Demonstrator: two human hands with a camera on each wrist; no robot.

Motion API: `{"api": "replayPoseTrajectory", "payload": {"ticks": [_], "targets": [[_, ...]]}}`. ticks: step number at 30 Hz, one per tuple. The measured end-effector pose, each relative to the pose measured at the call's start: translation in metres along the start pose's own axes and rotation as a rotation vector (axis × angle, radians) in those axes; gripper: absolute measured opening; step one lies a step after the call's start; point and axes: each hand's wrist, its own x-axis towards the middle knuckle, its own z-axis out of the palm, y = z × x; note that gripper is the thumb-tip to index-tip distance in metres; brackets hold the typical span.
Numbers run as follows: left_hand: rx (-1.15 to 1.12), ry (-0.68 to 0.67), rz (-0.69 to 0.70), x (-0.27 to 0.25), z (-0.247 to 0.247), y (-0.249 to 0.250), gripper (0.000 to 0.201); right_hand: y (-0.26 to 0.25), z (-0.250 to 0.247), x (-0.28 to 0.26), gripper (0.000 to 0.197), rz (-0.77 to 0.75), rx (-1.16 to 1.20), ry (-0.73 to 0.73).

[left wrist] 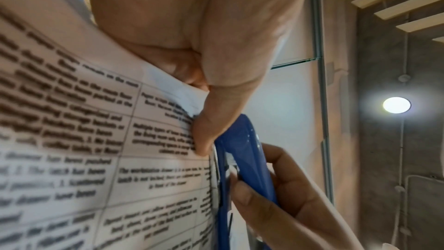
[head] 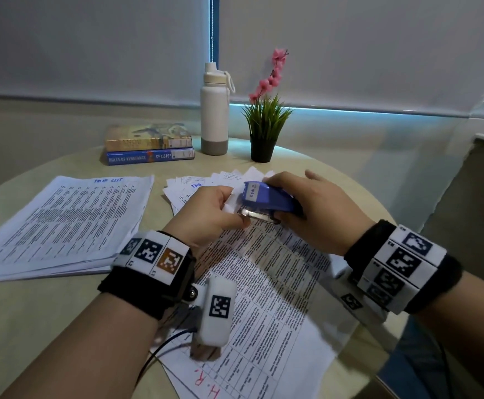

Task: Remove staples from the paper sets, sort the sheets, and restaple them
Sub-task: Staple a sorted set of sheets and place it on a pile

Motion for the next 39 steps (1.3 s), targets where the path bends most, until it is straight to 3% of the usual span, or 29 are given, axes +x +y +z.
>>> {"api": "replayPoseTrajectory", "payload": {"ticks": [2,5,15,22,29,31,35,39], "targets": [[0.000,-0.004,0.004,0.000,0.000,0.001,0.031,-0.002,0.001,0.000,0.039,0.050,0.050,-0.022],[0.007,-0.013,0.011,-0.002,0.001,0.002,0.035,-0.001,0.003,0.003,0.038,-0.021,0.021,-0.017],[-0.047,-0.015,0.025,-0.005,0.006,0.006,0.038,-0.011,0.007,0.013,0.040,-0.030,0.146,0.047],[-0.131,0.045,-0.042,-0.001,-0.001,-0.001,0.060,-0.010,0.007,0.014,0.041,0.018,0.211,0.102],[-0.070,0.320,-0.145,0.006,-0.023,-0.009,0.063,0.009,-0.017,-0.025,0.039,0.281,0.486,0.287],[-0.054,0.343,-0.160,0.008,-0.028,-0.012,0.062,0.019,-0.024,-0.044,0.030,0.333,0.409,0.324],[-0.015,0.341,-0.233,0.012,-0.035,-0.021,0.058,0.039,-0.037,-0.085,0.040,0.404,0.403,0.254],[-0.045,0.357,-0.243,0.015,-0.036,-0.031,0.061,0.057,-0.046,-0.127,0.033,0.501,0.454,0.289]]}}
